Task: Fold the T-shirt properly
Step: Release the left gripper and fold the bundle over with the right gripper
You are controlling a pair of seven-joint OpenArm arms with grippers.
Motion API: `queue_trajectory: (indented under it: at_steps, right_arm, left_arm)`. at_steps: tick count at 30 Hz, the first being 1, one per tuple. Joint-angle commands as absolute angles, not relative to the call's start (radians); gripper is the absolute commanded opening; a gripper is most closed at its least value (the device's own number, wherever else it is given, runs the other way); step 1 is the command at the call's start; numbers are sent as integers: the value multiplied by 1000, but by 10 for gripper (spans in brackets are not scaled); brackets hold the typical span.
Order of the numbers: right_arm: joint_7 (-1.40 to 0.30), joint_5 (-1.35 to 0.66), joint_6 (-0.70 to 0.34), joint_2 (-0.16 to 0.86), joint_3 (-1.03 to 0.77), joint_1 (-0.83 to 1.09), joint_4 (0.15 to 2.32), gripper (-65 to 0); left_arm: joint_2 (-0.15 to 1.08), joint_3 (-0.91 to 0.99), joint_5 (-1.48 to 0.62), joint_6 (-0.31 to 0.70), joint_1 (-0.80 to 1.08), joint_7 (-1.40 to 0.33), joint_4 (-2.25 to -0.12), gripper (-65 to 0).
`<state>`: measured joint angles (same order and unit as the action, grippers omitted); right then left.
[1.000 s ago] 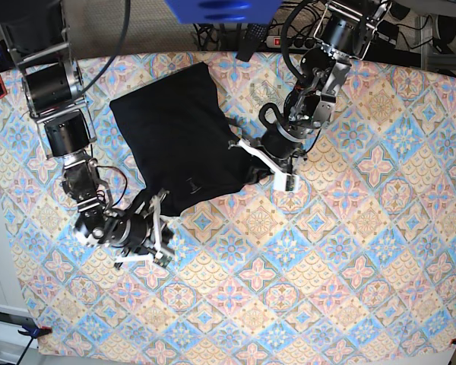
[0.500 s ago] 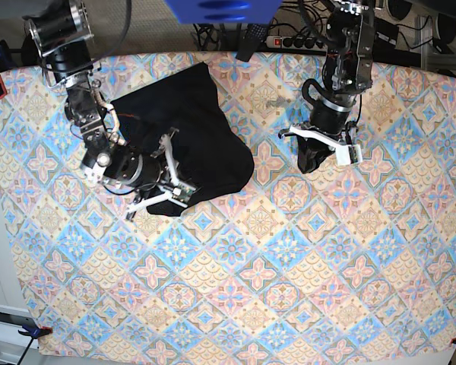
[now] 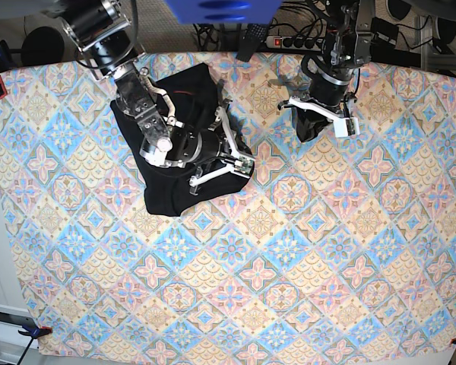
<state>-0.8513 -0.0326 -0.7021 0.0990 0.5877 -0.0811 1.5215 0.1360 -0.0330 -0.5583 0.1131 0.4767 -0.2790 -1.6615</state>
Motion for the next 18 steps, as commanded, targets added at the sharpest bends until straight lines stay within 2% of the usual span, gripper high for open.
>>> queue_trajectory:
  at_steps: [1,6,9,15,18]
  right_arm:
    - [-835,-36,-698,93,587,-96,1501,-573]
    - [-831,-36,-698,90,587,-150,1317,-590]
    - [-765,-36,-698,84,584,-163,1230,-602]
    - [-670,-36,-698,85,579,-211,1127,-603]
    - [-654,-38,-698,125,579,-216,1102,-603]
  left_arm:
    - [140,-31,-564,125,475,-254,-1682,-621]
    - [140,-31,-564,125,473,-254,-1682,-621]
    - [140,-31,-564,125,472,-254,-1682,-621]
    - [140,-31,-564,125,472,-254,-1684,-621]
    - [140,-30,-564,125,472,-254,-1696,-621]
